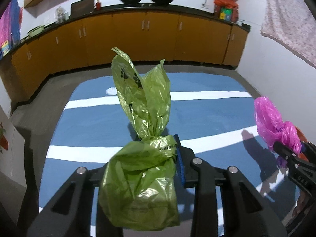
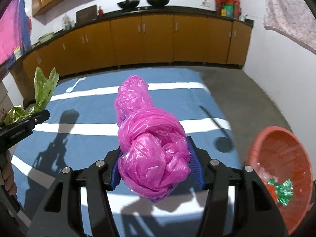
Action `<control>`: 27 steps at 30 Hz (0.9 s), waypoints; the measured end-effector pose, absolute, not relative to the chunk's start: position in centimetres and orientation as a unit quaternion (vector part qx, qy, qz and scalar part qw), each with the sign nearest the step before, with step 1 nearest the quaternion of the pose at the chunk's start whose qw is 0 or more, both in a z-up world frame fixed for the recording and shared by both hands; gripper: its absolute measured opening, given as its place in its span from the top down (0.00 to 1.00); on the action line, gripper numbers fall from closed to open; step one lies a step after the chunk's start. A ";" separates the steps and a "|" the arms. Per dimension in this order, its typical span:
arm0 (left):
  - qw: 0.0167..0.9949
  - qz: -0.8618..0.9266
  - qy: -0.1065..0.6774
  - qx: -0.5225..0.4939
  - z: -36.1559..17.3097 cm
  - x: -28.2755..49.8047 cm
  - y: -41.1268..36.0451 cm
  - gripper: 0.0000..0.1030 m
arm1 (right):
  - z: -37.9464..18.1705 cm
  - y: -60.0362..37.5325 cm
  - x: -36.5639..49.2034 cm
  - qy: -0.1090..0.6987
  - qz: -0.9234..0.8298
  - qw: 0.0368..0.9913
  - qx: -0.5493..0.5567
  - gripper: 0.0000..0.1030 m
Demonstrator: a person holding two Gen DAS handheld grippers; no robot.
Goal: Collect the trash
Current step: 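Lift both held bags and carry them over the orange basket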
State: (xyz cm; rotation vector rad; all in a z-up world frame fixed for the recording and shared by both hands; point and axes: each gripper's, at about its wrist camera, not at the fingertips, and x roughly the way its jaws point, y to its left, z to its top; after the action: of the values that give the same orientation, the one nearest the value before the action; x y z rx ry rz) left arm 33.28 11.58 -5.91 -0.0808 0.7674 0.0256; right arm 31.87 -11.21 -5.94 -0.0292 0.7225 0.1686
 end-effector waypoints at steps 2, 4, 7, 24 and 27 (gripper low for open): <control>0.929 0.001 0.368 -0.035 -5.1 32.5 10.3 0.69 | -5.3 -12.3 31.0 0.345 0.072 0.936 -0.009 0.44; 0.931 -0.007 0.363 -0.030 -4.5 32.0 9.3 0.69 | -4.6 -13.4 30.2 0.338 0.062 0.939 -0.003 0.44; 0.934 -0.019 0.356 -0.022 -3.6 31.0 7.7 0.69 | -3.7 -14.9 29.1 0.327 0.047 0.944 0.006 0.44; 0.942 -0.097 0.321 0.019 0.4 26.6 -1.2 0.69 | -0.9 -20.9 25.0 0.283 -0.015 0.958 0.034 0.44; 0.941 -0.109 0.318 0.023 0.7 26.1 -2.7 0.69 | -0.7 -21.7 24.2 0.278 -0.024 0.960 0.037 0.44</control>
State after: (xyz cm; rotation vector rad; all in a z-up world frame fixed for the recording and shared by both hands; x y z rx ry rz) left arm 26.14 -2.70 0.68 0.0471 0.6497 -0.2225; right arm 24.17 -21.72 -0.68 0.0759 0.5627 -0.0479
